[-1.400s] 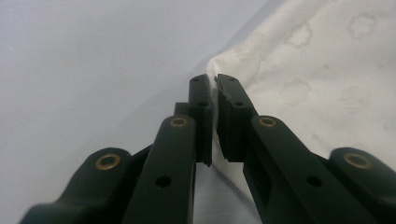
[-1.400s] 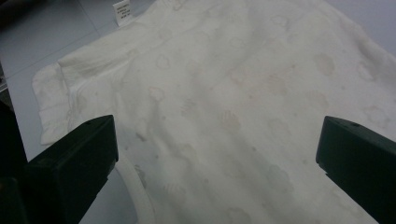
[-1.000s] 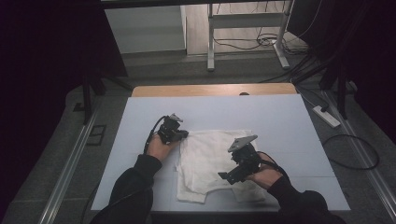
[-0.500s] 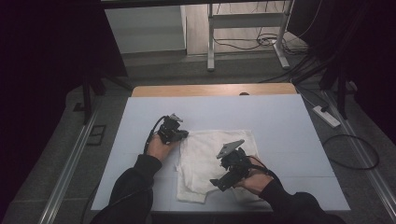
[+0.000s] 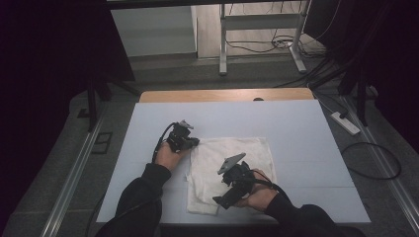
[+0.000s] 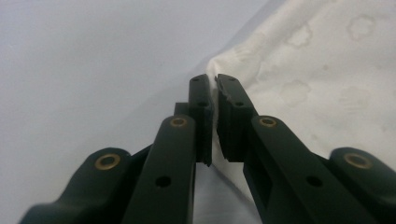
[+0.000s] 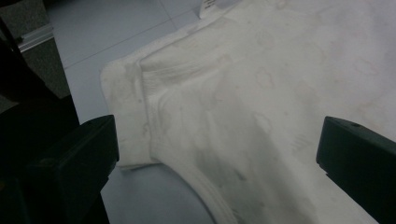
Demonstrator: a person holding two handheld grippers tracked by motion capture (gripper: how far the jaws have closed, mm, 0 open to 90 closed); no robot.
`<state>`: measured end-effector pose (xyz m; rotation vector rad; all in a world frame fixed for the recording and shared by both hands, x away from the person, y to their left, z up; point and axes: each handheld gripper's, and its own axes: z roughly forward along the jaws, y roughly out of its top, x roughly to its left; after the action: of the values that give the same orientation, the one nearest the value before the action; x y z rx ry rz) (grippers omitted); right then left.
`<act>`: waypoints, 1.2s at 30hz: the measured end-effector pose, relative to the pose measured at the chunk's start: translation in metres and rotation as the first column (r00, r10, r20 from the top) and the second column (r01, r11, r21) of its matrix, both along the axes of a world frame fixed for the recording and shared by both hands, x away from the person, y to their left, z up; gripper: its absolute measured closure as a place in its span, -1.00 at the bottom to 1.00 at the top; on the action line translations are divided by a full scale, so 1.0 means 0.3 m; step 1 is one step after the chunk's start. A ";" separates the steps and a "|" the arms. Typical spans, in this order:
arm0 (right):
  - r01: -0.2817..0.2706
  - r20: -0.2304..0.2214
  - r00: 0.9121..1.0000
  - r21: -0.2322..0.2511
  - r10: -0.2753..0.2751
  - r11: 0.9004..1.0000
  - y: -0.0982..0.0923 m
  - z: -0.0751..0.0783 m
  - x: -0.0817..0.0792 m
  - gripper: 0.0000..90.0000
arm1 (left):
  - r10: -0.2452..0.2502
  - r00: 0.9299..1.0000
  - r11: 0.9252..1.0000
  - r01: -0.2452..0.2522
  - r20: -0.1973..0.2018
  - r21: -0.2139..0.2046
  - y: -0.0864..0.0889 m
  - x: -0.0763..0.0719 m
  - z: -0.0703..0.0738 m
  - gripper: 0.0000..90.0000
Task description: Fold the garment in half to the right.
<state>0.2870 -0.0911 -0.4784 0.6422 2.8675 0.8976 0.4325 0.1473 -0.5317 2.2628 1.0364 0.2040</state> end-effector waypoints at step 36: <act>-0.266 -0.043 0.963 -0.001 0.266 0.964 0.261 -0.089 -0.128 -0.17 | -0.001 1.000 1.000 0.001 0.000 0.002 -0.001 0.000 0.000 0.86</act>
<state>0.2486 -0.0128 -0.5053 0.2794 3.0431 0.9131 0.4326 0.1470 -0.5316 2.2651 1.0348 0.2048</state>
